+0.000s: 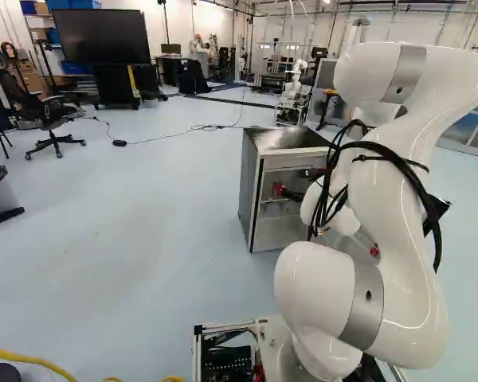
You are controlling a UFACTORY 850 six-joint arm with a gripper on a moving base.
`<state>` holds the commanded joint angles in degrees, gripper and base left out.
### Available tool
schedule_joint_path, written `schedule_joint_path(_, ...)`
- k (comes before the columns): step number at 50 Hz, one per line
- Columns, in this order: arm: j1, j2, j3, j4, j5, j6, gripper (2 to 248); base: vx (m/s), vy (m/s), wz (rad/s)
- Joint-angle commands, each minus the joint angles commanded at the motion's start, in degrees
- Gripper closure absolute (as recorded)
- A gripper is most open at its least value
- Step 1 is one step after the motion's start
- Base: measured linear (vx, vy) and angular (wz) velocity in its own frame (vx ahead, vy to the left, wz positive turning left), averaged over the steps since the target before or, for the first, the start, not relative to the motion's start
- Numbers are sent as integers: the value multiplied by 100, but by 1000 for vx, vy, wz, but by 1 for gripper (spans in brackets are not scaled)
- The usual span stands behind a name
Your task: Grab a drink from the fridge
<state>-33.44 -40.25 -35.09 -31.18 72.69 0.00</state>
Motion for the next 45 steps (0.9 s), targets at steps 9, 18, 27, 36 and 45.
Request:
schedule_joint_path(9,13,-285,-266,-106,0,0,3,0,0,0)
schedule_joint_path(18,34,-559,-535,-171,0,0,3,0,0,0)
schedule_joint_path(27,63,-844,-827,-223,0,0,3,0,0,0)
schedule_joint_path(36,93,-1128,-1129,-272,0,0,3,0,0,0)
schedule_joint_path(45,125,-1412,-1441,-320,0,0,3,0,0,0)
